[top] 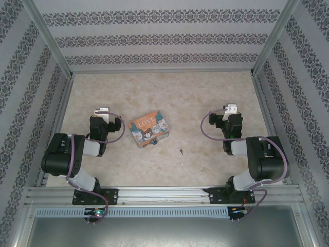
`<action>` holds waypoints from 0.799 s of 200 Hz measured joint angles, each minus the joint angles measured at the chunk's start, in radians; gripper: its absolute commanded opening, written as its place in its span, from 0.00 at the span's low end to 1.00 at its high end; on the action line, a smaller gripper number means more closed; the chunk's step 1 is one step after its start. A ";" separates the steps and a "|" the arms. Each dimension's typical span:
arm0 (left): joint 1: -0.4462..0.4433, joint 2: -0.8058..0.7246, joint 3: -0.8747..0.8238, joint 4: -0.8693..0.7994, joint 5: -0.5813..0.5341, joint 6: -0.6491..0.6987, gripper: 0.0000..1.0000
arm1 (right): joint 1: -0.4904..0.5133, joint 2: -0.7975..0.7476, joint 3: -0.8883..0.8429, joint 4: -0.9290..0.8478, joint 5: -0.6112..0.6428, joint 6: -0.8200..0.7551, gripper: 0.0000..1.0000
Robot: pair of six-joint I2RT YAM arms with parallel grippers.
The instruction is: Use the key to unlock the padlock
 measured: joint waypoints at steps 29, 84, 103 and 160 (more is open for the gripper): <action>0.000 0.000 0.000 0.002 0.000 0.000 0.99 | 0.000 0.000 0.000 0.000 0.000 0.000 0.98; 0.000 0.000 0.000 0.019 0.000 0.000 0.99 | 0.000 0.000 0.000 0.000 0.000 0.000 0.98; 0.000 0.000 0.000 0.018 0.000 0.000 0.99 | 0.000 0.000 0.000 0.000 0.000 0.000 0.98; 0.000 -0.002 -0.051 0.117 -0.011 0.000 0.99 | 0.000 -0.003 -0.019 0.040 0.000 0.000 0.98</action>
